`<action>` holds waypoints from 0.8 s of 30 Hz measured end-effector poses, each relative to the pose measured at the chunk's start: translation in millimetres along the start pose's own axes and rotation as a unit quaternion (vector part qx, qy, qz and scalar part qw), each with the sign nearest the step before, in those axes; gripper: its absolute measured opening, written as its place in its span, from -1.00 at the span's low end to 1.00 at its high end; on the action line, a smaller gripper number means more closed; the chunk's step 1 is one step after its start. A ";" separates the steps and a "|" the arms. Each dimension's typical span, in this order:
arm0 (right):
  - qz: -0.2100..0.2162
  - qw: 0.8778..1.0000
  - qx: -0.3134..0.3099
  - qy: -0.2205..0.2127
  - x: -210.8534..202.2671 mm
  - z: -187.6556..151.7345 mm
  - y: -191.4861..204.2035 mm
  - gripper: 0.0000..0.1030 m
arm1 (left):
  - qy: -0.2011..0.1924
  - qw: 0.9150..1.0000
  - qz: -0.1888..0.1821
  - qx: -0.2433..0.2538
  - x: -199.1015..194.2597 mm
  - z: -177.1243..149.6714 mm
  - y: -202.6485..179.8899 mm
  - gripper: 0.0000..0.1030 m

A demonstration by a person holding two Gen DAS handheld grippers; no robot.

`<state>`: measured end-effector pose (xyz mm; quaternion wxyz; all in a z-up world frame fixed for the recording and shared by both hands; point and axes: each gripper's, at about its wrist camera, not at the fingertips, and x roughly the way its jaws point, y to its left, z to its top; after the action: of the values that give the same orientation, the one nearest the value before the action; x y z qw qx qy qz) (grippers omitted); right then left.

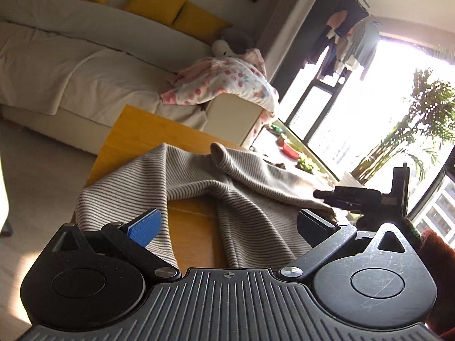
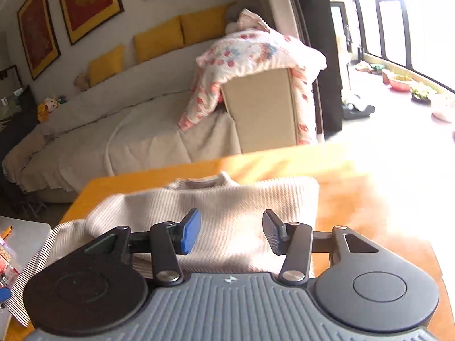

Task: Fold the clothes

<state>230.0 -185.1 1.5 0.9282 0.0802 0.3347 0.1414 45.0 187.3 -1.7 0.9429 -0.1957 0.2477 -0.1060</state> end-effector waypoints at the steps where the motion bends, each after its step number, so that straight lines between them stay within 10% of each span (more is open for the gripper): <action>1: -0.020 0.999 0.010 0.025 8.8 -10.7 -12.9 -0.08 | -0.001 1.000 0.012 0.021 -4.7 0.6 -0.6 1.00; 9: -0.007 0.997 -0.062 -0.035 -33.7 -27.2 10.4 0.44 | 0.014 0.983 0.103 0.150 -47.6 -11.4 3.1 1.00; 17: 0.108 0.982 -0.147 -0.054 -85.3 -52.0 78.0 0.56 | 0.067 0.938 0.173 0.293 -33.0 -34.2 -1.0 0.63; 21: 0.172 0.965 -0.197 -0.007 -92.7 -78.1 117.7 0.45 | 0.058 0.939 0.190 0.282 -11.5 -26.9 10.7 0.62; 24: 0.225 0.952 -0.208 0.030 -92.6 -98.0 147.1 0.14 | 0.063 0.953 0.169 0.243 4.3 -13.2 18.7 -0.02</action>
<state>68.0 -69.7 18.0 0.8581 -0.0455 0.2991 0.4149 43.9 198.7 -21.9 0.9487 0.0914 0.3023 -0.0140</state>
